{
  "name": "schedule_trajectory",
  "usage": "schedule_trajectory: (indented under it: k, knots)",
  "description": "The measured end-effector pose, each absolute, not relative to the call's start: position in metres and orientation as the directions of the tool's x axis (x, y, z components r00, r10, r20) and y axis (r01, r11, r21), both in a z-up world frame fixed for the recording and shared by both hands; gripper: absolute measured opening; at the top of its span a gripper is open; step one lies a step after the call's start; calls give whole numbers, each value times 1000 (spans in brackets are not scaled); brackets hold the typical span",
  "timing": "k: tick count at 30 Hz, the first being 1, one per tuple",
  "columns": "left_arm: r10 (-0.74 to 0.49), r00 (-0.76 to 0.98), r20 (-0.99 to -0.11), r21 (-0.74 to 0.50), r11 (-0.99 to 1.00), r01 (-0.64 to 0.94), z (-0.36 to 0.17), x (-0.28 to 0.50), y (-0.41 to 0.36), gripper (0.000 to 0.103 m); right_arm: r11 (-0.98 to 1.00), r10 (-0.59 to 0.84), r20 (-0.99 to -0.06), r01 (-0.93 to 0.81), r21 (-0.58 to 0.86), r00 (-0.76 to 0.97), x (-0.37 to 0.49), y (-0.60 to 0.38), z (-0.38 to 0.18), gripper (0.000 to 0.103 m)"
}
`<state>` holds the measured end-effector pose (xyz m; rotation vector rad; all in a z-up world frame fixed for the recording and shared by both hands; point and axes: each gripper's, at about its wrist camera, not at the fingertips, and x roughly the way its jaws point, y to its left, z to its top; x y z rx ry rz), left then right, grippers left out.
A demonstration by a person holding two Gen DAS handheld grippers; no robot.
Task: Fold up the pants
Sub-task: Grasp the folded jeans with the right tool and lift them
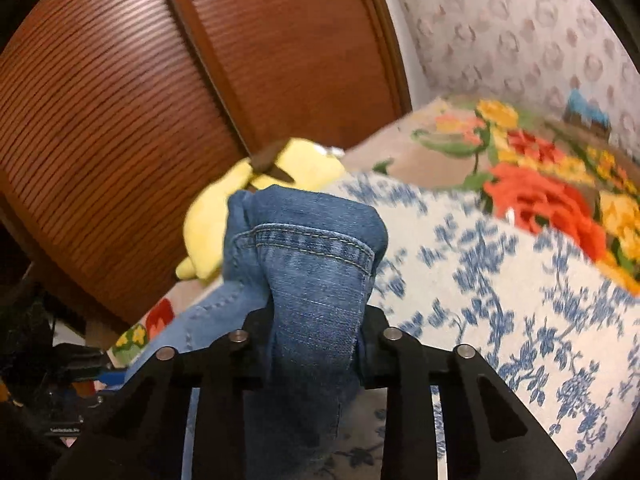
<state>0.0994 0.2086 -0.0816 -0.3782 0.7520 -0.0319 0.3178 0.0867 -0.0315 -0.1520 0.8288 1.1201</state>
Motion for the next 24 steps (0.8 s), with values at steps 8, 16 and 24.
schedule_trajectory:
  k: [8,16,24]
  knots:
    - [-138,779,-612,-357,927,-116,-63,97,234,9,418,778,-590,-878,232,215,304,107,1,24]
    - [-96,787,-610,-336,930,-147,-63,128,272,9,421,781,-579,-882,212,234,327,151,11,24]
    - [-74,783,-618,-295,945,-143,-58,177,291,9,503,755,-596,-825,258,274,377,164,-11,24]
